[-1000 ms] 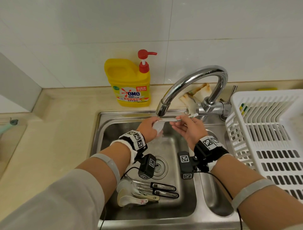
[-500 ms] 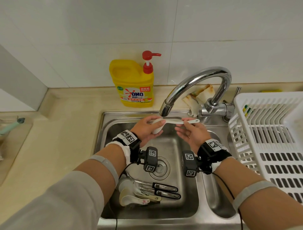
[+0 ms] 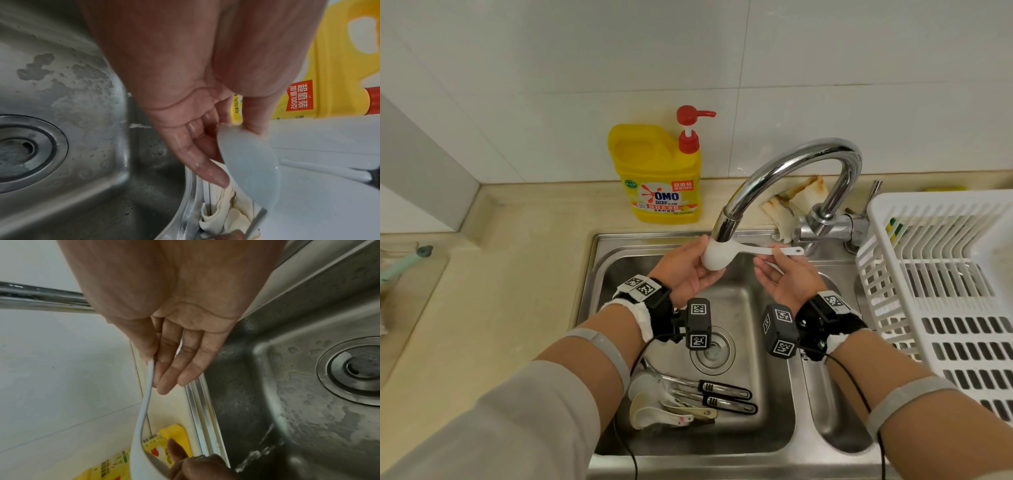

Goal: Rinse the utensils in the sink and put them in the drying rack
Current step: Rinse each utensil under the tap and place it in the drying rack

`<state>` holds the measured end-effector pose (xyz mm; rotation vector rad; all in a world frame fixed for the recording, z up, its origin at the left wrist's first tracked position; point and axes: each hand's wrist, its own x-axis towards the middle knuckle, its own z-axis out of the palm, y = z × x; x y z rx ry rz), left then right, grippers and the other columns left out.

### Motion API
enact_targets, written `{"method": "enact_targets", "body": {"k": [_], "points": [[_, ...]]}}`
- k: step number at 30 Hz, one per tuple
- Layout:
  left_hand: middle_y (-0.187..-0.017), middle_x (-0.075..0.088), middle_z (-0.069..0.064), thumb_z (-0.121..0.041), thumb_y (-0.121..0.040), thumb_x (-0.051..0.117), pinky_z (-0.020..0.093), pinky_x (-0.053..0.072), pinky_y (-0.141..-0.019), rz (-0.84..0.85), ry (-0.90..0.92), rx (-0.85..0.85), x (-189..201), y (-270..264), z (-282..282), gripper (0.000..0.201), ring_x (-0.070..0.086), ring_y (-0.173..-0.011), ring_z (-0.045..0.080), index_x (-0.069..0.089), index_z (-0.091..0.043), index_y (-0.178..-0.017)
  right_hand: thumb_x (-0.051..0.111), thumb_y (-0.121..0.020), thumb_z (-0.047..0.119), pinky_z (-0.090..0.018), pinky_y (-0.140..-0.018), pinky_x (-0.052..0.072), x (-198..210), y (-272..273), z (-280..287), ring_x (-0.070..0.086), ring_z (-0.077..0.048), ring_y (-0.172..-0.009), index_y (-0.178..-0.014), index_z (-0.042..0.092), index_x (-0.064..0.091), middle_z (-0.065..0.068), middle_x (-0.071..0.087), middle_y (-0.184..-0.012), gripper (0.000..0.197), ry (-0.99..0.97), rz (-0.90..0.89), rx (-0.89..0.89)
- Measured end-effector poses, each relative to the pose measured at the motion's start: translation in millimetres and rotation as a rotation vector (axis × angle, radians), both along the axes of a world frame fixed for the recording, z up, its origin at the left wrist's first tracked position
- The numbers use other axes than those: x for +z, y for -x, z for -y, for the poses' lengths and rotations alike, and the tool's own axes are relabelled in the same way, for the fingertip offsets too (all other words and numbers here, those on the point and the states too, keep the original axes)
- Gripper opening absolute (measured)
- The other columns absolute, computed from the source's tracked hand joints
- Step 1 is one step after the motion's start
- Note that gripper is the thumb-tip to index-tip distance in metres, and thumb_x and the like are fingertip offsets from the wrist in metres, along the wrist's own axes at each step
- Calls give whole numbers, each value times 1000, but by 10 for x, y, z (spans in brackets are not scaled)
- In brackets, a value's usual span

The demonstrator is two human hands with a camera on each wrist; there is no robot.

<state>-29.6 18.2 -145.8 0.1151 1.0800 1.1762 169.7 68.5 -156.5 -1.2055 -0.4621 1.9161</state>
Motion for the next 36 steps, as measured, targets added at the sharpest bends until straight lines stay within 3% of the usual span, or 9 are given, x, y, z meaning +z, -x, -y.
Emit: {"method": "enact_targets", "body": {"k": [4, 9, 13, 16, 22, 26, 29, 32, 36], "points": [[-131, 64, 19, -18, -102, 52, 34, 59, -85, 26, -24, 19, 14, 19, 7, 35, 68, -107, 25, 53, -3, -134, 55, -100, 12, -31, -71, 61, 5, 3, 3, 72, -24, -88, -109, 11, 63, -11, 72, -90, 11, 13, 8, 17], [-116, 68, 13, -19, -103, 52, 30, 60, -78, 0, -13, 58, 36, 97, -2, 20, 66, -100, 21, 61, -9, -118, 61, -97, 13, -30, -70, 61, 0, 30, 2, 73, -21, -84, -105, 9, 68, -10, 71, -89, 12, 50, 27, 18], [-127, 63, 16, -22, -102, 55, 29, 60, -70, -28, 14, 123, 27, 208, 29, 26, 64, -102, 23, 61, -7, -122, 62, -96, 10, -30, -70, 62, -4, 100, 29, 76, -21, -81, -107, 6, 65, -15, 74, -91, 12, 14, 65, 50], [-133, 59, 18, -22, -99, 59, 34, 61, -71, -55, 21, 177, 18, 288, 83, 38, 62, -112, 29, 55, -5, -133, 61, -96, 6, -29, -73, 62, 4, 202, 68, 76, -21, -78, -101, 7, 64, -17, 75, -89, 6, -30, 119, 113], [-130, 58, 18, -17, -97, 63, 37, 63, -72, -63, -6, 199, 44, 464, 222, 18, 61, -115, 32, 59, -8, -112, 68, -91, 8, -26, -70, 59, 16, 481, 97, 67, -14, -69, -98, 9, 67, -12, 73, -86, 6, -61, 226, 202], [-130, 60, 17, -22, -93, 68, 34, 61, -71, -114, 0, 257, 45, 605, 290, 30, 61, -118, 32, 60, -9, -119, 78, -83, 9, -26, -66, 54, 37, 650, 106, 60, -12, -61, -95, 7, 69, -8, 68, -75, 15, -72, 247, 247], [-126, 62, 15, -29, -91, 71, 30, 60, -64, -179, 47, 302, 8, 719, 341, 36, 64, -110, 28, 62, -12, -120, 70, -91, 12, -27, -72, 58, 34, 748, 130, 67, -15, -68, -94, 9, 68, -9, 73, -79, 4, -65, 189, 271], [-120, 63, 14, -36, -90, 72, 27, 56, -56, -213, 87, 313, -51, 789, 392, 42, 64, -98, 25, 62, -14, -124, 59, -99, 16, -30, -73, 60, 38, 806, 143, 73, -21, -80, -102, 7, 66, -13, 76, -87, 12, -23, 135, 272], [-115, 63, 13, -35, -90, 71, 26, 53, -54, -215, 85, 290, -85, 781, 408, 36, 63, -93, 25, 64, -17, -120, 59, -99, 22, -30, -68, 57, 98, 850, 155, 65, -17, -65, -90, 11, 67, -9, 70, -75, 16, 19, 144, 249]]}}
